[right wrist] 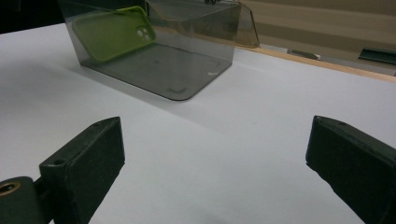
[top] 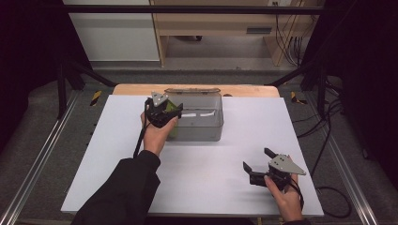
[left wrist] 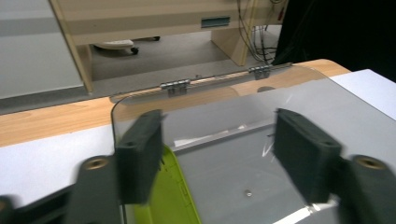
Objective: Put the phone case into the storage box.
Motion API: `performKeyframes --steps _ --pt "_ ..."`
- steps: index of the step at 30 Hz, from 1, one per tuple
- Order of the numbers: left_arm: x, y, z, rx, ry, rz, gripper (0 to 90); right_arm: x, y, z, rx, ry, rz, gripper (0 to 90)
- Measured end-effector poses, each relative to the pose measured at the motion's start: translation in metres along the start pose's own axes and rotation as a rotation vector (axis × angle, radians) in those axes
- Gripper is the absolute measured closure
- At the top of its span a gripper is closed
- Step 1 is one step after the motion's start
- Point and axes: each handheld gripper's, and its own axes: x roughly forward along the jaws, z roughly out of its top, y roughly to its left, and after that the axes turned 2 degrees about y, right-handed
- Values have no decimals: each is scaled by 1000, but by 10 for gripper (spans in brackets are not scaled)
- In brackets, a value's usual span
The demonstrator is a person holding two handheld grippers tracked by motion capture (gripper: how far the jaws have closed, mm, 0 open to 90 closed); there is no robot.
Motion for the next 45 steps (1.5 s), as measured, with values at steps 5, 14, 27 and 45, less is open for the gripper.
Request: performKeyframes --steps 5,14,27,45 --pt "3 1 -1 -17 10 1 170 0 0 0 2 1 -1 46" --pt "4 -1 -1 -23 -7 -27 82 0 -1 0 2 -2 -2 46" --pt "0 -8 0 8 -67 -72 51 -1 -1 0 6 -5 -3 46" --pt "-11 -19 3 40 -152 -178 37 -2 -4 -1 16 -26 -19 40"
